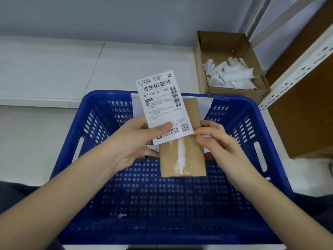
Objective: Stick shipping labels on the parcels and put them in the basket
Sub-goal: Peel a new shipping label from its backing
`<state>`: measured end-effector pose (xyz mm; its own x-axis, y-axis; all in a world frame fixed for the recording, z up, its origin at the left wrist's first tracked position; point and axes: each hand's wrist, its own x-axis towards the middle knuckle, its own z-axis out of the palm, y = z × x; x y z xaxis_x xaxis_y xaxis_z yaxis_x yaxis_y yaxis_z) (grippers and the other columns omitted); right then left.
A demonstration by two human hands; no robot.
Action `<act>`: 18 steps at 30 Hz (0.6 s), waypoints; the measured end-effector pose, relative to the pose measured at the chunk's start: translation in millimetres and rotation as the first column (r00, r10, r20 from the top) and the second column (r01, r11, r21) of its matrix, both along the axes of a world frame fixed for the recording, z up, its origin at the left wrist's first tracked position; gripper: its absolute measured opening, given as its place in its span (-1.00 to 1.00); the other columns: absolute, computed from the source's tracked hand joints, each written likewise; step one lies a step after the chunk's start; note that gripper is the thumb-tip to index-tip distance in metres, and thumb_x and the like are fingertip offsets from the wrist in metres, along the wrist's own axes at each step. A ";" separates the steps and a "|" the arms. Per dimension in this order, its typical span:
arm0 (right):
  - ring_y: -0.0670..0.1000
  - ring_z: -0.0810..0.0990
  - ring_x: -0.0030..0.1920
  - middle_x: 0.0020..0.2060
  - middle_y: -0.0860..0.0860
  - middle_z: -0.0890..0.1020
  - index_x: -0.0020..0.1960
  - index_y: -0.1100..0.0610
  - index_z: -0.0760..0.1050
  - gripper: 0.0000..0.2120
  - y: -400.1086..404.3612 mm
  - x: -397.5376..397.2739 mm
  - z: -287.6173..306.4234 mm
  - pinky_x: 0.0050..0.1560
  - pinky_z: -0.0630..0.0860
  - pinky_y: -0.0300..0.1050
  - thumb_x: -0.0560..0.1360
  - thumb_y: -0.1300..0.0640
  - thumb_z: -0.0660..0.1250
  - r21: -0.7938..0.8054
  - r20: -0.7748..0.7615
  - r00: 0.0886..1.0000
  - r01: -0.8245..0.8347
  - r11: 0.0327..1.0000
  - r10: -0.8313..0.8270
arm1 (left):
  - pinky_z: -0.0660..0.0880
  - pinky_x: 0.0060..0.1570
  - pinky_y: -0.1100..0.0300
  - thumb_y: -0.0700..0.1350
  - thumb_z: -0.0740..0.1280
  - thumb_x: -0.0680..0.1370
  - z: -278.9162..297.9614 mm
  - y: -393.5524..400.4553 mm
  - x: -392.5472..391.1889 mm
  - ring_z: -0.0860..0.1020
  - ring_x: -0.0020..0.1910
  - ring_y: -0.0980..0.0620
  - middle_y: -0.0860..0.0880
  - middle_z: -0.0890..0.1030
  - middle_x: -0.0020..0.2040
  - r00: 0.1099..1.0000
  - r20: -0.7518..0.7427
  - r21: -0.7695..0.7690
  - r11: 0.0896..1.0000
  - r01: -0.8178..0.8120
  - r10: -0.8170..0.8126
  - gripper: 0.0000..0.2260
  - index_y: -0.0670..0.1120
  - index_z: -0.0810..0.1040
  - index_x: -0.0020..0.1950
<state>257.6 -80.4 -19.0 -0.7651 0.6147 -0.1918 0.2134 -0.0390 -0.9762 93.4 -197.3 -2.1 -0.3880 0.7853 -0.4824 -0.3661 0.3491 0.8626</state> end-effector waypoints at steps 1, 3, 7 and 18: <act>-0.21 0.55 0.11 0.27 -0.07 0.42 -0.09 0.00 0.66 -0.76 -0.7 -0.7 1.2 0.25 0.49 0.09 0.31 -0.06 0.36 0.003 0.000 1.000 -0.004 1.000 0.004 | 0.62 -0.04 -0.06 -0.08 0.40 0.40 0.1 -0.2 0.3 0.66 0.03 0.01 -0.01 0.69 0.05 1.000 -0.005 0.003 1.000 0.002 -0.002 -0.64 -0.06 0.60 0.19; -0.24 0.54 0.13 0.28 -0.07 0.40 -0.08 0.04 0.65 -0.69 -1.6 -1.8 1.9 0.26 0.48 0.09 0.26 -0.08 0.35 0.025 -0.001 1.000 -0.007 1.000 0.007 | 0.64 -0.10 0.00 -0.09 0.41 0.39 0.2 -0.1 0.8 0.66 0.00 0.02 0.00 0.69 0.03 1.000 -0.011 0.007 1.000 -0.002 0.002 -0.64 -0.07 0.61 0.18; -0.18 0.41 0.31 0.23 -0.11 0.43 -0.13 -0.06 0.66 -0.85 0.1 -3.6 -1.4 0.29 0.46 0.05 0.35 -0.07 0.39 0.069 -0.032 0.999 -0.024 0.997 0.026 | 0.65 -0.17 0.07 -0.09 0.42 0.36 1.2 1.1 1.5 0.67 -0.03 0.03 0.00 0.70 0.01 1.000 -0.016 0.008 1.000 -0.018 0.018 -0.63 -0.08 0.61 0.16; -0.17 0.36 0.36 0.18 -0.18 0.44 -0.12 -0.13 0.64 -0.92 2.5 -4.5 -6.9 0.30 0.44 0.07 0.42 -0.07 0.40 0.094 -0.045 0.998 -0.034 0.995 0.039 | 0.65 -0.14 0.03 -0.13 0.42 0.42 1.4 1.9 1.2 0.67 -0.02 0.02 -0.01 0.70 0.02 0.999 -0.031 -0.006 0.999 -0.040 0.039 -0.69 -0.08 0.62 0.16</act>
